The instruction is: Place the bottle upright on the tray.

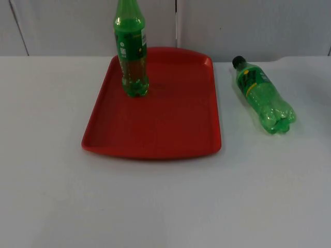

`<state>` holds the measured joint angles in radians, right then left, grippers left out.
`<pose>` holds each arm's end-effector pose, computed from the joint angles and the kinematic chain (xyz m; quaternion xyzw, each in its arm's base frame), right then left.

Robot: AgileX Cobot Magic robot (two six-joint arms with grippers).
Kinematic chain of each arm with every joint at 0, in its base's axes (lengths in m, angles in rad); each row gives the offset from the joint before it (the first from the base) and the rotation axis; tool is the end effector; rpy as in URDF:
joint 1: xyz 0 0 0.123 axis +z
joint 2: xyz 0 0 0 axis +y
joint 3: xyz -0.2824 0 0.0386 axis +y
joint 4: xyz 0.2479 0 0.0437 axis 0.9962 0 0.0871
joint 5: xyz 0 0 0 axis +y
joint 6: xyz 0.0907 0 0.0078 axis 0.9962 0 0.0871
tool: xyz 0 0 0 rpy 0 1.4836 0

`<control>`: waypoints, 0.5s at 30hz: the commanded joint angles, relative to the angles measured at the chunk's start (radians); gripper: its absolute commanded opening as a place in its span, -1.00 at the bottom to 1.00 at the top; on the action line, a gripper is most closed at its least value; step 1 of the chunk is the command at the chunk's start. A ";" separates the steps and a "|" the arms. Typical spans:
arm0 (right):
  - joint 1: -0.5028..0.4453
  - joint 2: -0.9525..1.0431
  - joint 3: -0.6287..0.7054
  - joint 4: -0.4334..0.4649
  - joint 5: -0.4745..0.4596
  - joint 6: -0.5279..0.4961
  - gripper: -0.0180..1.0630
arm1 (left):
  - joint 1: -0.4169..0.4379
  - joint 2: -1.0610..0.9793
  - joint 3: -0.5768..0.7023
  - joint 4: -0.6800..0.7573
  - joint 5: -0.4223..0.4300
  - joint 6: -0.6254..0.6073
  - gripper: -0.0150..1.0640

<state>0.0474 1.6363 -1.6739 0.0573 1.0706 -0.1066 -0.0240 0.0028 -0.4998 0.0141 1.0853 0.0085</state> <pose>0.3556 0.0215 0.3815 -0.0678 0.9488 0.0190 0.3080 -0.0054 0.0013 0.2752 0.0136 0.8602 0.0031 0.5097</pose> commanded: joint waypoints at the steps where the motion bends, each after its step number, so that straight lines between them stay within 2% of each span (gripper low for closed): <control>1: -0.004 0.094 -0.090 0.076 0.053 -0.033 0.99 | 0.001 -0.003 0.005 -0.005 -0.010 -0.003 0.98; 3: 0.002 0.189 -0.184 0.116 0.105 -0.035 0.98 | 0.001 -0.003 0.005 -0.005 -0.010 -0.003 0.98; 6: 0.021 0.288 -0.284 0.103 0.150 -0.026 0.98 | 0.001 -0.003 0.005 -0.005 -0.010 -0.003 0.98; 9: 0.060 0.421 -0.421 0.091 0.150 -0.003 0.98 | 0.001 -0.003 0.005 -0.003 -0.010 -0.003 0.98; 11: 0.074 0.464 -0.461 0.082 0.150 0.014 0.98 | 0.001 -0.003 0.005 -0.003 -0.010 -0.003 0.98; 13: 0.111 0.556 -0.561 0.034 0.150 0.043 0.98 | 0.001 -0.003 0.005 -0.003 -0.010 -0.003 0.98; 15: 0.125 0.590 -0.591 0.010 0.150 0.058 0.98 | 0.001 -0.003 0.005 -0.003 -0.010 -0.003 0.98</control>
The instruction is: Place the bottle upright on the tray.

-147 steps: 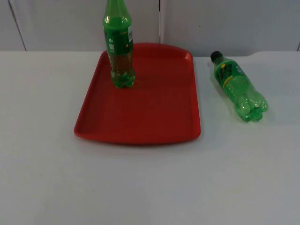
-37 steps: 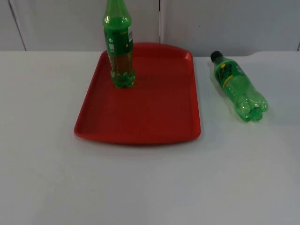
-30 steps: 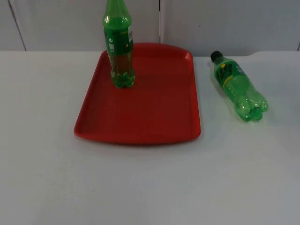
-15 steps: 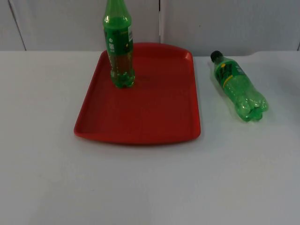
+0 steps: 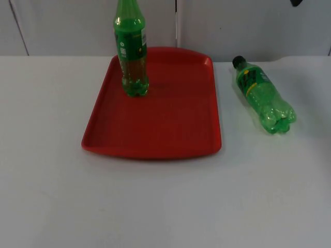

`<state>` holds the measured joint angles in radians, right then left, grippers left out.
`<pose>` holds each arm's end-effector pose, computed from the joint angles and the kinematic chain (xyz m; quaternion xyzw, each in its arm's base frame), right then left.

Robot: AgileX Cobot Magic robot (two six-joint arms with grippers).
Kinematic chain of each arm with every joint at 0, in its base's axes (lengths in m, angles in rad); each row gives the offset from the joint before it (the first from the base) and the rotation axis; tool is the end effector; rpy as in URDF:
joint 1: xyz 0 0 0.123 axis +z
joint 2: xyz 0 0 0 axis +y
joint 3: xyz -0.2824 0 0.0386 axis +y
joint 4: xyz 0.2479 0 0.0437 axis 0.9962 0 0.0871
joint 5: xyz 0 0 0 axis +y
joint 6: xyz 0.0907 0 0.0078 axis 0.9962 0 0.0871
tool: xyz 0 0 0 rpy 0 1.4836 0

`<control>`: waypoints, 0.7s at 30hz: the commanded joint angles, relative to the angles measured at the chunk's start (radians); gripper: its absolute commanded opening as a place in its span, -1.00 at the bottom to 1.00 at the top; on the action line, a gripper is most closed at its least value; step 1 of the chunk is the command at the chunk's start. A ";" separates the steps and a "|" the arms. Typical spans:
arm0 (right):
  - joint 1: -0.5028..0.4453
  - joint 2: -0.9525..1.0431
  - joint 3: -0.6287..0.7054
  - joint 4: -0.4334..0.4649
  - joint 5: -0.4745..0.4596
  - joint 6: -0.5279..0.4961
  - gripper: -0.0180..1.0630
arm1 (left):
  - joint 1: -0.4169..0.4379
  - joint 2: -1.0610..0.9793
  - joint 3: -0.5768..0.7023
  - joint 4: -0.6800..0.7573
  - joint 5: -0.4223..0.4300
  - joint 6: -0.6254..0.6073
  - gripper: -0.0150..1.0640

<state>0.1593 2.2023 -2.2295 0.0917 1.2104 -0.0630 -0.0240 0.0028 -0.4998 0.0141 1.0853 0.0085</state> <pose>0.4786 0.0848 0.2979 -0.1021 0.9656 0.0567 0.2325 -0.0054 0.0013 0.2752 0.0136 0.8602 0.0031 0.5097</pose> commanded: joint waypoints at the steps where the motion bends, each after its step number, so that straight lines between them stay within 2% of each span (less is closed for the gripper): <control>1: 0.027 0.054 -0.061 -0.044 0.011 0.028 0.97 | 0.001 -0.003 0.005 -0.003 -0.010 -0.003 0.98; 8: 0.063 0.195 -0.161 -0.034 0.011 0.043 0.96 | 0.001 -0.003 0.005 -0.003 -0.010 -0.003 0.98; 14: 0.075 0.265 -0.164 -0.035 0.011 0.052 0.96 | 0.001 -0.003 0.005 -0.003 -0.010 -0.003 0.98; 21: 0.075 0.320 -0.164 0.019 -0.027 0.056 0.96 | 0.001 -0.003 0.005 -0.003 -0.010 -0.003 0.98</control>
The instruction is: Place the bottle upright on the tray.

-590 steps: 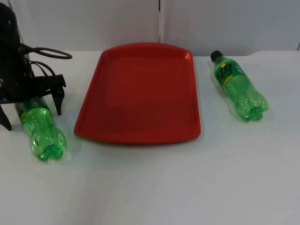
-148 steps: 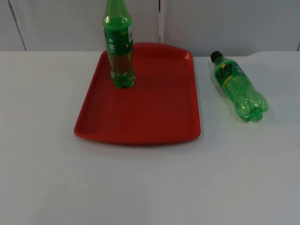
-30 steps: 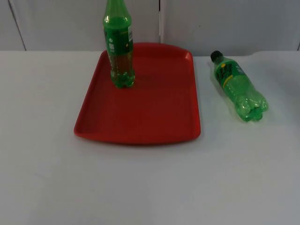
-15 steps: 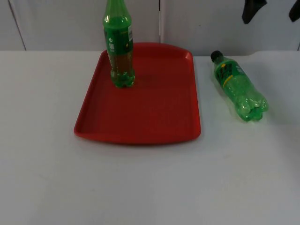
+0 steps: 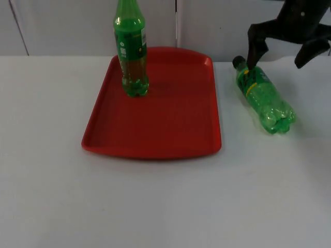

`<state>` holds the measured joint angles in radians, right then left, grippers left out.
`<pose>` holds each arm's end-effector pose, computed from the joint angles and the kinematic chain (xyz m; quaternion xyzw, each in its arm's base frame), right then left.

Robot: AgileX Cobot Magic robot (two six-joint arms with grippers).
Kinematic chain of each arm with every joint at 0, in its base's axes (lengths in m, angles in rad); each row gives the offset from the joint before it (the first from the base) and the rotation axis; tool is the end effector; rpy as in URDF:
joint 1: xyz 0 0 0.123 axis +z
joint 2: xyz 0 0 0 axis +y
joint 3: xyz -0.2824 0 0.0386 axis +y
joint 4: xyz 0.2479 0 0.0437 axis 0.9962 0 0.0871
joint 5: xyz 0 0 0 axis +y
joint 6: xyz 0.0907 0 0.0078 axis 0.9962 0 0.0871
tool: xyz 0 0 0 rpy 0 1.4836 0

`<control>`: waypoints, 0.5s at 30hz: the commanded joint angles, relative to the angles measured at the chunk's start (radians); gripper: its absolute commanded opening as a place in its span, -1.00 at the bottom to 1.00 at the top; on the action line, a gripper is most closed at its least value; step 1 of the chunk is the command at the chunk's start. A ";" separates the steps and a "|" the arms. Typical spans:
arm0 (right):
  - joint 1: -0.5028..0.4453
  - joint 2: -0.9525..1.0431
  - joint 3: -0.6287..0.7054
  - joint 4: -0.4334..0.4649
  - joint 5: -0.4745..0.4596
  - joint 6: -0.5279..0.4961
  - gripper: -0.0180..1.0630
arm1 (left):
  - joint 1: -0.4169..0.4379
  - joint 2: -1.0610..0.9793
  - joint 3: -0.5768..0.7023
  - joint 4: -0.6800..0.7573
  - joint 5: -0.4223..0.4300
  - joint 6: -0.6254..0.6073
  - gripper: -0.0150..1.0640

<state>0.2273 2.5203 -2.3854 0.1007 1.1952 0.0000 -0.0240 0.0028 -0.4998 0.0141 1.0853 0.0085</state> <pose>0.5172 0.1284 0.1802 -0.1012 0.9802 0.0674 0.1564 -0.0054 0.0013 0.2752 0.0136 0.8602 0.0031 0.5097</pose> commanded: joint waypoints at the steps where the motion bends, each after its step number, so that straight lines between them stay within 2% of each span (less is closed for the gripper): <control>1: 0.007 0.012 -0.008 0.013 -0.022 -0.007 0.96 | 0.001 -0.003 0.005 -0.003 -0.010 -0.003 0.98; 11: 0.023 0.069 -0.008 0.010 -0.125 -0.034 0.96 | 0.001 -0.003 0.005 -0.003 -0.010 -0.003 0.98; 15: 0.053 0.081 -0.008 -0.029 -0.162 -0.026 0.95 | 0.001 -0.003 0.005 -0.003 -0.010 -0.003 0.98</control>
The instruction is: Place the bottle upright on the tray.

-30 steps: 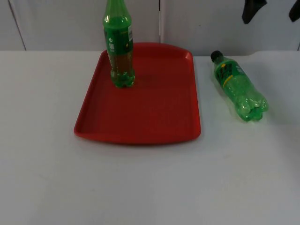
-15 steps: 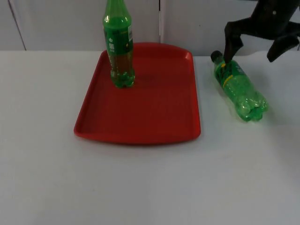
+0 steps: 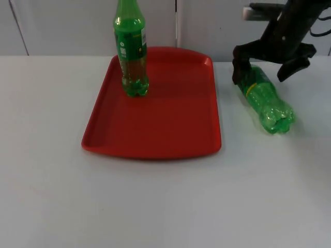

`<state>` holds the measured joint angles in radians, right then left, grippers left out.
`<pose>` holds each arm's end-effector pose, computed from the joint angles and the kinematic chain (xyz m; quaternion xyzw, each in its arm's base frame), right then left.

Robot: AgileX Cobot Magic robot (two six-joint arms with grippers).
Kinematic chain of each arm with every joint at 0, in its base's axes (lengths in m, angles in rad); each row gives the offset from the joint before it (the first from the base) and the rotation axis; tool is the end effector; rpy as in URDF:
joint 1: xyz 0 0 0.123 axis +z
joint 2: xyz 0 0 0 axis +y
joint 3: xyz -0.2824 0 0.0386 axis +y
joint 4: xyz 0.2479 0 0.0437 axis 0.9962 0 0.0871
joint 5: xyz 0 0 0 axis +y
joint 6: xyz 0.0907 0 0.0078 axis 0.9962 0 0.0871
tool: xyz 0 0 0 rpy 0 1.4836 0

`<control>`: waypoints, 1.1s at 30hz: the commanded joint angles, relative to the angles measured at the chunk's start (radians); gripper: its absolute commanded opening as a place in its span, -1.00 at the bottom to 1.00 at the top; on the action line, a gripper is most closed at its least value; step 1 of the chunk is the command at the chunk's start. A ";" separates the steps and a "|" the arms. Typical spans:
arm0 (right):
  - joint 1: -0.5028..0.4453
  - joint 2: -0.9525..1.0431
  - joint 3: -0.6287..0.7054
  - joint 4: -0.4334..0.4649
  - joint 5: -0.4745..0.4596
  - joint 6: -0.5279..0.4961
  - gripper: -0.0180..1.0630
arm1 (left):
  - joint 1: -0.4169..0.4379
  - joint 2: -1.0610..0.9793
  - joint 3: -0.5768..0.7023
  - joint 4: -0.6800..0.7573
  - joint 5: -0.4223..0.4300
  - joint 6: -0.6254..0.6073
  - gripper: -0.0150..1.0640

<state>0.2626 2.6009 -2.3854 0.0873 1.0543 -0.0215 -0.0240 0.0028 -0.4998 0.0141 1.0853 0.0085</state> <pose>0.5273 0.1489 0.1409 -0.1251 0.9724 0.0643 0.1863 -0.0054 0.0013 0.2752 0.0136 0.8602 0.0031 0.5097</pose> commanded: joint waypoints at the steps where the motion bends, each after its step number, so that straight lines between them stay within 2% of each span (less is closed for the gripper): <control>1: 0.031 0.004 -0.008 -0.060 -0.034 0.022 0.95 | 0.001 -0.003 0.005 -0.003 -0.010 -0.003 0.98; 3: 0.045 0.011 -0.008 -0.112 -0.043 0.067 0.95 | 0.001 -0.003 0.005 -0.003 -0.010 -0.003 0.98; 13: 0.017 0.015 -0.008 -0.109 -0.086 0.096 0.90 | 0.001 -0.003 0.005 -0.003 -0.010 -0.003 0.98; 21: 0.002 0.015 -0.008 -0.103 -0.098 0.088 0.90 | 0.001 -0.003 0.005 -0.003 -0.010 -0.003 0.98; 24: 0.002 0.017 -0.008 -0.047 -0.097 0.051 0.90 | 0.001 -0.003 0.005 -0.003 -0.010 -0.003 0.98; 27: 0.002 0.019 -0.008 -0.040 -0.097 0.049 0.90 | 0.001 -0.003 0.005 -0.003 -0.010 -0.003 0.98; 31: 0.002 0.025 -0.008 -0.034 -0.040 0.054 0.90 | 0.001 -0.003 0.005 -0.003 -0.010 -0.003 0.98; 32: 0.002 0.028 -0.008 -0.034 0.012 0.054 0.90 | 0.001 -0.003 0.005 -0.003 -0.010 -0.003 0.98; 33: 0.002 0.028 -0.008 -0.036 0.023 0.054 0.89 | 0.001 -0.003 0.005 -0.003 -0.010 -0.003 0.98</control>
<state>0.2643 2.6263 -2.3854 0.0514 1.0473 0.0385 -0.0240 0.0028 -0.4998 0.0141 1.0853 0.0085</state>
